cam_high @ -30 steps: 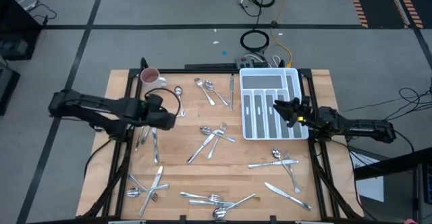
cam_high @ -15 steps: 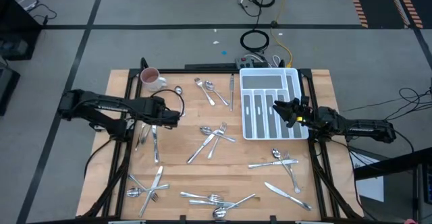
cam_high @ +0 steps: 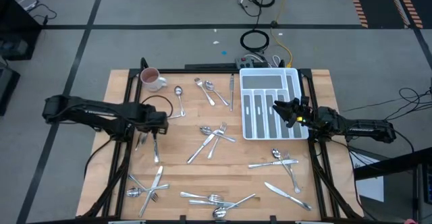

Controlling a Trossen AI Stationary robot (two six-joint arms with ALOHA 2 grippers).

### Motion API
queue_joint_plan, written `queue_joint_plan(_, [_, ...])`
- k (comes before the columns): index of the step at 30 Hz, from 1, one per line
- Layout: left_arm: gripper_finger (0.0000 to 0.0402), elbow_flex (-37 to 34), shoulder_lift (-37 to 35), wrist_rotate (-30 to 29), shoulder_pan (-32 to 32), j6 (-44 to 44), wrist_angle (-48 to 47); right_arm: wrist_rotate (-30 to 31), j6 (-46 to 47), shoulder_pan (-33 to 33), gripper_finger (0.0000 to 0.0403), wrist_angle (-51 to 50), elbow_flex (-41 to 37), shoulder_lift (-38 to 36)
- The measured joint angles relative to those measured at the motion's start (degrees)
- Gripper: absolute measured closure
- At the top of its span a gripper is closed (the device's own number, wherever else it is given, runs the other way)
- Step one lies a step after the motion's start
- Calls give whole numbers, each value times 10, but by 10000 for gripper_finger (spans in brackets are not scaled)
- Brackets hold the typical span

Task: Sort silverware
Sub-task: Put the silver spoon into the silverware tray

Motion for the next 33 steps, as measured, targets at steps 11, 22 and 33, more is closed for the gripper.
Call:
queue_joint_plan(11, [279,-1,60,-43,41,6,7,0,2,0,188,-2,0,0])
queue_joint_plan(22, [279,-1,121,-71,89,88,48,0,2,0,188,-2,0,0])
queue_joint_plan(33, [279,-1,132,-80,104,102,47,1,2,0,188,-2,0,0])
